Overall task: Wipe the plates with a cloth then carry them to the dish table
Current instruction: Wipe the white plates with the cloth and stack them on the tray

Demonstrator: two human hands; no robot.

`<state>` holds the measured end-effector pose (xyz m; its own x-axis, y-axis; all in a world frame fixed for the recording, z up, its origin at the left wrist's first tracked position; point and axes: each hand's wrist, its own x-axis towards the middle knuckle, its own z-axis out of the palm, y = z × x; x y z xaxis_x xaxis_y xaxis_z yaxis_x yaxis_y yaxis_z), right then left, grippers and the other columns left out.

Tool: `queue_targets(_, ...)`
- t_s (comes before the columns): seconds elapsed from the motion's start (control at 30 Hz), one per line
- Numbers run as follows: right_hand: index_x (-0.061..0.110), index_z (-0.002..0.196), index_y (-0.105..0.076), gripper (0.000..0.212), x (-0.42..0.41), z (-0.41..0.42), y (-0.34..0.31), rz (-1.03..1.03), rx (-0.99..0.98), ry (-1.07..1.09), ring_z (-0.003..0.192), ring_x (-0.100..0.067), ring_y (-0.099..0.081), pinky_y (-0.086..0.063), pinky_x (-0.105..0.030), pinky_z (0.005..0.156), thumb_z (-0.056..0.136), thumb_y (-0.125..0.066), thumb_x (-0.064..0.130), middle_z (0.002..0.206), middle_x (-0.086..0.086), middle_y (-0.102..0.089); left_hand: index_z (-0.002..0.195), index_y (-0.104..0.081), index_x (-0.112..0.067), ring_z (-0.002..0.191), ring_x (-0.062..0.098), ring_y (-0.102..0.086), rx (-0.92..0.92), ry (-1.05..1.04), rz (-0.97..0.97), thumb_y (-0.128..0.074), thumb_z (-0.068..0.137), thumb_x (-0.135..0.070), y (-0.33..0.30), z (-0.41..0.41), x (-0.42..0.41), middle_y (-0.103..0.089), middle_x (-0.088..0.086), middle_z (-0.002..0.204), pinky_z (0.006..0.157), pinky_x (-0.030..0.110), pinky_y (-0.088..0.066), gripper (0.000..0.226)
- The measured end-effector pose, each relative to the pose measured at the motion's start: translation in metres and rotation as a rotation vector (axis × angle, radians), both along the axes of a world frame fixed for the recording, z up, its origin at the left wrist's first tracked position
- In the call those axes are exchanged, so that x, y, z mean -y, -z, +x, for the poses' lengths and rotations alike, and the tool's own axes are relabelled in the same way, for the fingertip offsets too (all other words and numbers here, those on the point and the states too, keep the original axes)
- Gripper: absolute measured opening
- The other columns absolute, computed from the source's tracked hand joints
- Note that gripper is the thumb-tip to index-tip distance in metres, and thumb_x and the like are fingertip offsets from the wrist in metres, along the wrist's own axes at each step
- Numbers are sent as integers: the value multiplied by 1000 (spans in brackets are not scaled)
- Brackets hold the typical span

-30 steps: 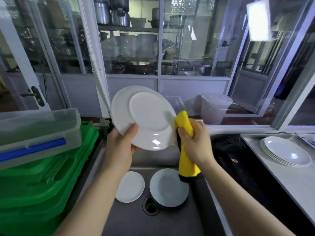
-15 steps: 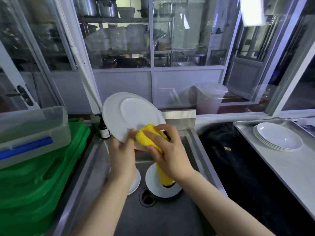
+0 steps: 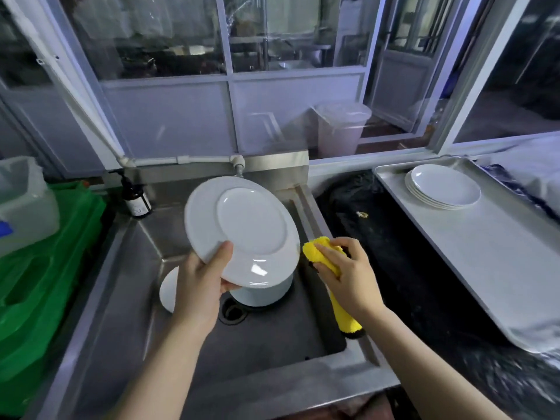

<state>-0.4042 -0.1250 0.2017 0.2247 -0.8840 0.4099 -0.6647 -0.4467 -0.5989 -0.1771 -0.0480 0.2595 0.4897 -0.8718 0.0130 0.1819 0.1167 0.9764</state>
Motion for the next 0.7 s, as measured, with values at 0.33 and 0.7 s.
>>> queue_targets(0.33, 39, 128, -56, 45, -54, -81, 107, 334, -463, -73, 114, -25, -42, -45, -35, 92, 85, -60, 52, 132, 3, -43, 93, -69, -25, 84, 15, -68, 71, 104, 187, -65, 90, -16, 47, -54, -15, -73, -10, 84, 65, 42, -57, 10)
queue_targets(0.7, 25, 135, -51, 71, -69, -40, 57, -89, -376, 19, 104, -22, -55, -51, -34, 83, 72, -76, 44, 126, 4, -58, 93, -69, -23, 92, 27, -66, 131, 109, 228, -65, 58, -56, 41, -40, -32, -73, -2, 87, 81, 58, -55, 48)
